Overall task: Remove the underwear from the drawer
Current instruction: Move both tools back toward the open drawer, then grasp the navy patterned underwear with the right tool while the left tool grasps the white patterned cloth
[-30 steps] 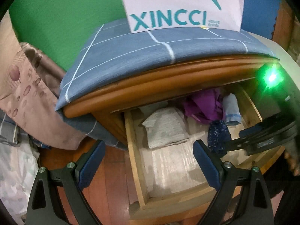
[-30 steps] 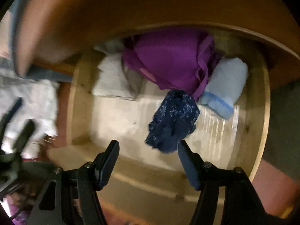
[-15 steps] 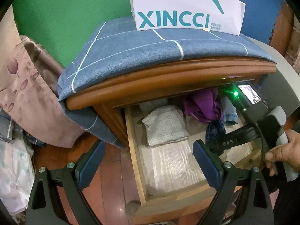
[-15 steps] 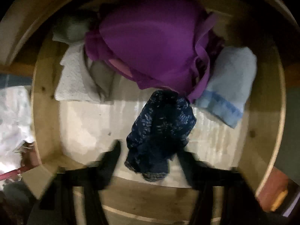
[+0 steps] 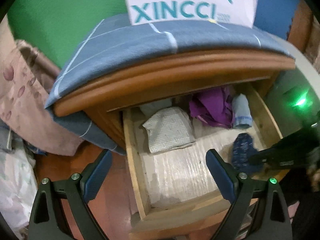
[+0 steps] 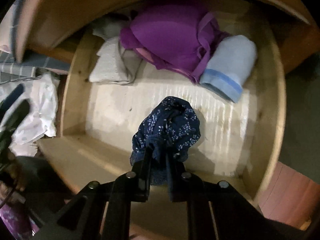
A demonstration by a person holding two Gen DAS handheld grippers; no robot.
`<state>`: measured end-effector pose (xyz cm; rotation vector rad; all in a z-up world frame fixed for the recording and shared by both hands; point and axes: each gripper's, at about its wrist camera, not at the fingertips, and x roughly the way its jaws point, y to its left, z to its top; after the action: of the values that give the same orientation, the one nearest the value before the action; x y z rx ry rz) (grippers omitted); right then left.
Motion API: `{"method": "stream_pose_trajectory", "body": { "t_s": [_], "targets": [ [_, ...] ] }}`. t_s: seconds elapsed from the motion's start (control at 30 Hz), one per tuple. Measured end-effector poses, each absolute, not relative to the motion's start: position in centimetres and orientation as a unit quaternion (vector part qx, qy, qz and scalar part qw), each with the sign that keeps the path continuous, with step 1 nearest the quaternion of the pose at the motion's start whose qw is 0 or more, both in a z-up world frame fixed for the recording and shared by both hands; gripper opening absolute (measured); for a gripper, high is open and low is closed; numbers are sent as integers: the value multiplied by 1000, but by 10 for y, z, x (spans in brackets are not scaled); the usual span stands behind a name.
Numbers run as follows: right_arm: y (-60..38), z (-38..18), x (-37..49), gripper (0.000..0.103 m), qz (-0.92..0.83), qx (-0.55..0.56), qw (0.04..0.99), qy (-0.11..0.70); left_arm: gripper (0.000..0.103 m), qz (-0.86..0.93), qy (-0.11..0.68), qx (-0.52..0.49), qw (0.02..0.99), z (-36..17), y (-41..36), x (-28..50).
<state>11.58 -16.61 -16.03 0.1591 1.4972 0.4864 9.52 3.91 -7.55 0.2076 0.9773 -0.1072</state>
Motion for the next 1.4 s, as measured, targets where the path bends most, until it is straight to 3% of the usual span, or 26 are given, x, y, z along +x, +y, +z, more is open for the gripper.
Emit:
{"method": "stream_pose_trajectory", "body": {
  "t_s": [0.43,0.73,0.9,1.07,1.2,1.4],
  "targets": [
    [-188,-137,94,12,252,109,717,641,93,-16,530,202,824,-132,-16,133],
    [-213,-128,83,12,270,148,712,631,93,-8,525,366,769,-173,-63,156],
    [-222,-122,80,12,282,165,707,627,97,3,477,481,735,-201,-85,155],
    [-222,-122,81,12,290,173,701,629,97,10,482,496,723,-220,-78,161],
    [-218,-125,85,12,297,182,694,630,97,5,546,451,706,-228,-59,183],
    [-210,-122,86,12,311,184,691,625,103,-10,523,494,695,-235,-58,180]
  ]
}}
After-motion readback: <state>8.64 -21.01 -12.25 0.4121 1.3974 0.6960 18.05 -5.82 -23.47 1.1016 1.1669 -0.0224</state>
